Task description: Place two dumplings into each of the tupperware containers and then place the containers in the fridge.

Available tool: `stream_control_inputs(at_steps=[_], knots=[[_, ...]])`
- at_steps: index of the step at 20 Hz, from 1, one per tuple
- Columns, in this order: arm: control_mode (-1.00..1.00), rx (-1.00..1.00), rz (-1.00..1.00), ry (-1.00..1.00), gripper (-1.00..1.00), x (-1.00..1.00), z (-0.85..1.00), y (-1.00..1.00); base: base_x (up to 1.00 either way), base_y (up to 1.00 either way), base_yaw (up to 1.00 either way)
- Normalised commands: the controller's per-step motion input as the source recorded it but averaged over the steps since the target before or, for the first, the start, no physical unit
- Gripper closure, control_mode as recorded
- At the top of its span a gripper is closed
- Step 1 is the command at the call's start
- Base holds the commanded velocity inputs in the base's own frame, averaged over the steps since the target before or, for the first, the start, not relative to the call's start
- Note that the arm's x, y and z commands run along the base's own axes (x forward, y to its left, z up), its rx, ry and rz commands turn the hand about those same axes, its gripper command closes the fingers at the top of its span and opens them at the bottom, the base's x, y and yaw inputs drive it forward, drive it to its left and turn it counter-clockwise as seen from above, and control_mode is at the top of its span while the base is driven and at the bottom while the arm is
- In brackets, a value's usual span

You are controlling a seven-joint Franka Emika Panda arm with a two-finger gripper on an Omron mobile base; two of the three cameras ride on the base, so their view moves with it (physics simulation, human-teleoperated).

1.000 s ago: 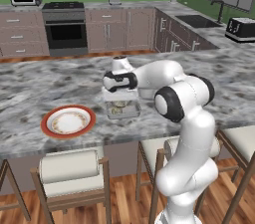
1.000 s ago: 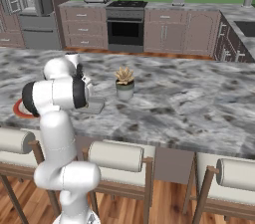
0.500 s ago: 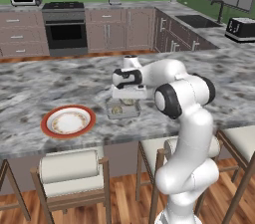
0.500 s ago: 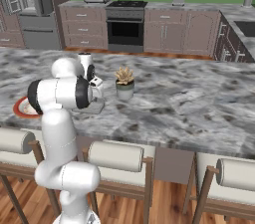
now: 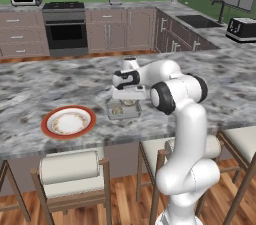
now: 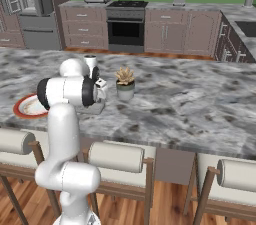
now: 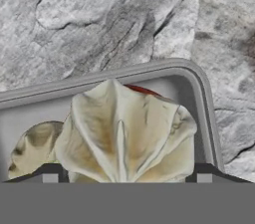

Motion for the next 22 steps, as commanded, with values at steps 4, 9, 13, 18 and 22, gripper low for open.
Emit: stream_control_inputs(at_steps=[4, 9, 13, 18, 22], knots=[[-1.0, 0.0, 0.0, 0.0, 1.0, 0.04, -0.37, -0.14, 0.0, 0.0, 0.0], [-1.0, 0.0, 0.0, 0.0, -1.0, 0.03, -0.28, 0.0, 0.0, 0.0, 0.0], [-1.0, 0.0, 0.0, 0.0, -1.0, -0.02, -0.04, 0.0, 0.0, 0.0, 0.0], [-1.0, 0.0, 0.0, 0.0, -1.0, -0.18, 0.0, 0.0, 0.0, 0.0, 0.0], [-1.0, 0.0, 0.0, 0.0, -1.0, -0.16, 0.0, 0.0, 0.0, 0.0, 0.0]])
